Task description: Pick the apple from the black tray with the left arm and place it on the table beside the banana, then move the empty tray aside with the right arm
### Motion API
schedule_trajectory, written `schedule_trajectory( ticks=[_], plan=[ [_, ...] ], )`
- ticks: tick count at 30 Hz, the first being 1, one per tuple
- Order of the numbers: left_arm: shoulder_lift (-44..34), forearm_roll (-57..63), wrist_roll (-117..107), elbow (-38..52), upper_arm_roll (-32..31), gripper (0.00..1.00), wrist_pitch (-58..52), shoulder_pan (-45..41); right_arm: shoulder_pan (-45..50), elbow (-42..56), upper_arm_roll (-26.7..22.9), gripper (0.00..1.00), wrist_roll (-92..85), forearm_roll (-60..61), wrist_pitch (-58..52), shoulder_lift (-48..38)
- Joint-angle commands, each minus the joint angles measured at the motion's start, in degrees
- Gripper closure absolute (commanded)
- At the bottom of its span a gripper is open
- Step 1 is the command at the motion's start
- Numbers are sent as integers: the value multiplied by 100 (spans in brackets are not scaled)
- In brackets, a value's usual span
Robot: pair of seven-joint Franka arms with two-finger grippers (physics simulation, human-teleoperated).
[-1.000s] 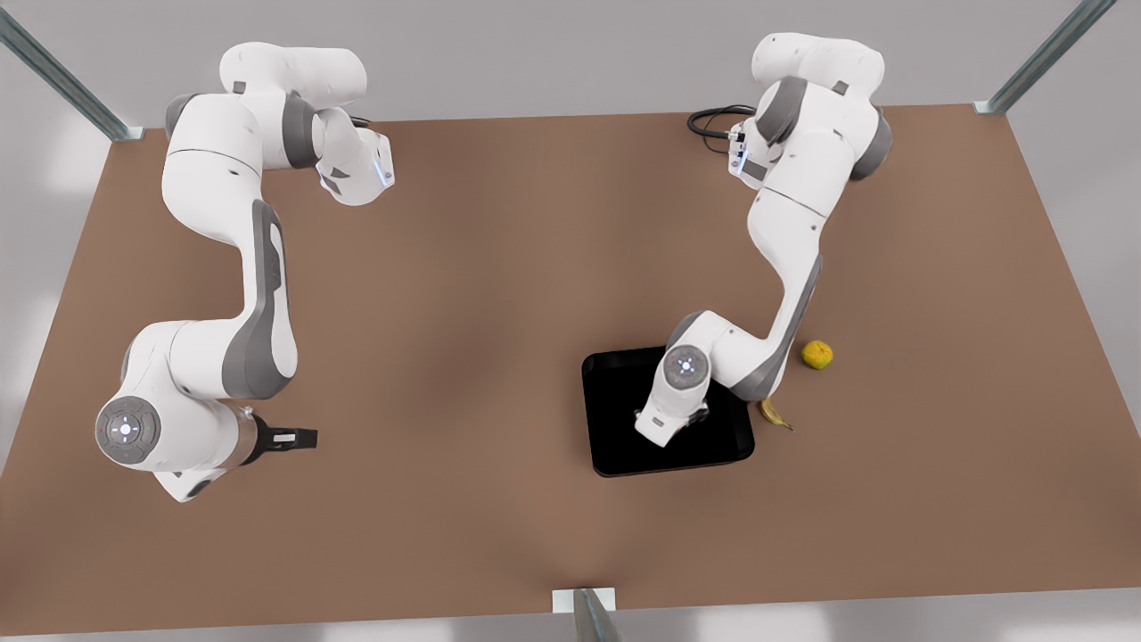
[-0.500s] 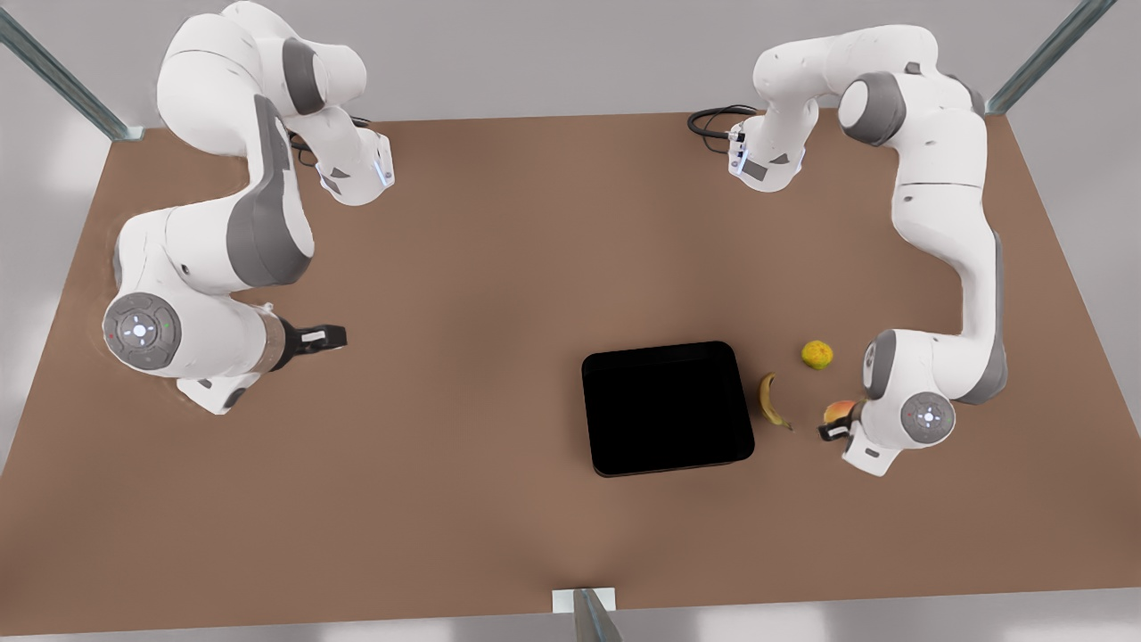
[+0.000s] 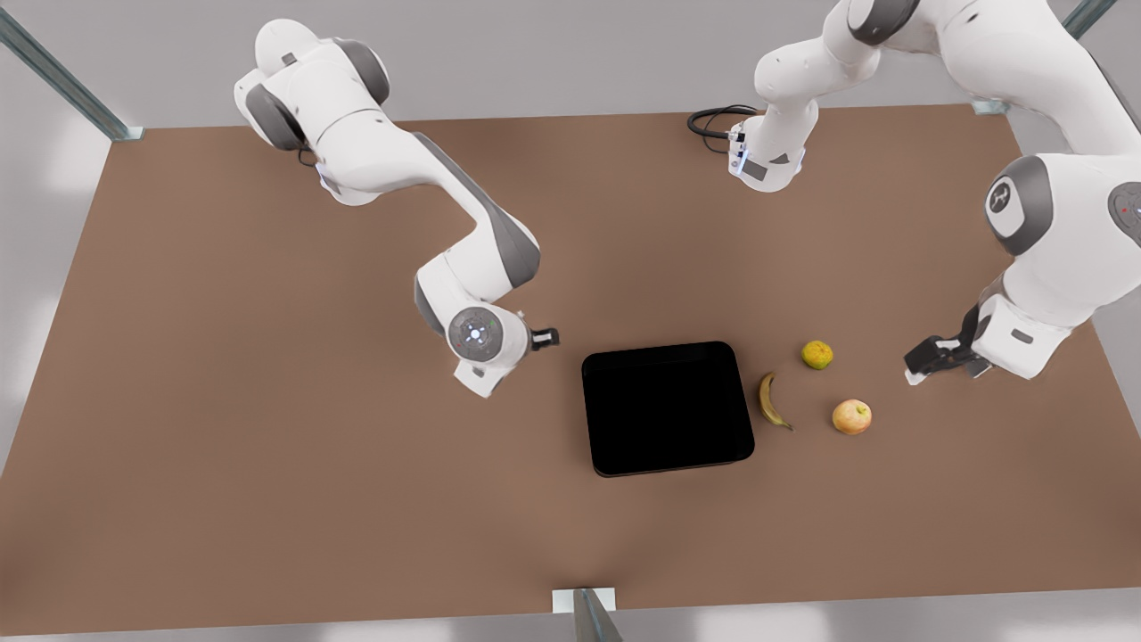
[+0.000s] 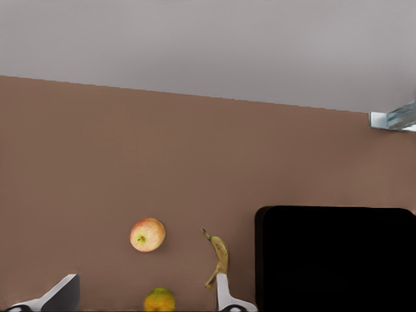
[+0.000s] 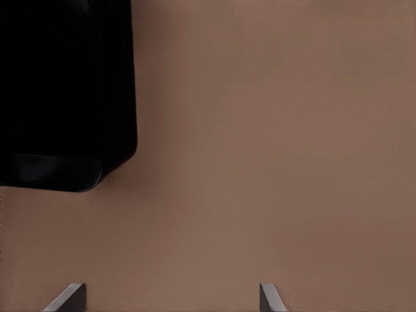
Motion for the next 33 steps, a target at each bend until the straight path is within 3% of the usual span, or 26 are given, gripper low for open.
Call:
schedule_trajectory(
  ticks=[1,2,3,4,5,6,8,33],
  plan=[
    [-51,-195,575,30,-34,0,-1102,-32,-16,34,97,0,3028,-421,1291,21],
    [2,-115,592,109,-16,0,-988,-41,-16,43,114,0,3089,-421,1544,21],
    [248,-185,732,215,998,0,-776,-985,-16,43,219,0,3116,-421,1861,108],
    [196,-597,1031,198,1531,0,-811,-1412,-7,43,324,0,3256,-430,2300,222],
    [-242,-1064,1084,-275,1522,0,-584,-1307,10,61,351,0,3406,-439,2538,345],
    [-323,-1056,1111,-356,1540,0,-512,-1307,19,87,360,0,3424,-439,2688,425],
    [-982,-1021,1260,-1358,1575,0,-82,-1298,46,96,439,0,3468,-456,3127,627],
    [-982,-818,1304,-1411,1540,0,-56,-1333,142,236,852,0,3187,-2161,4147,1849]
  ],
)
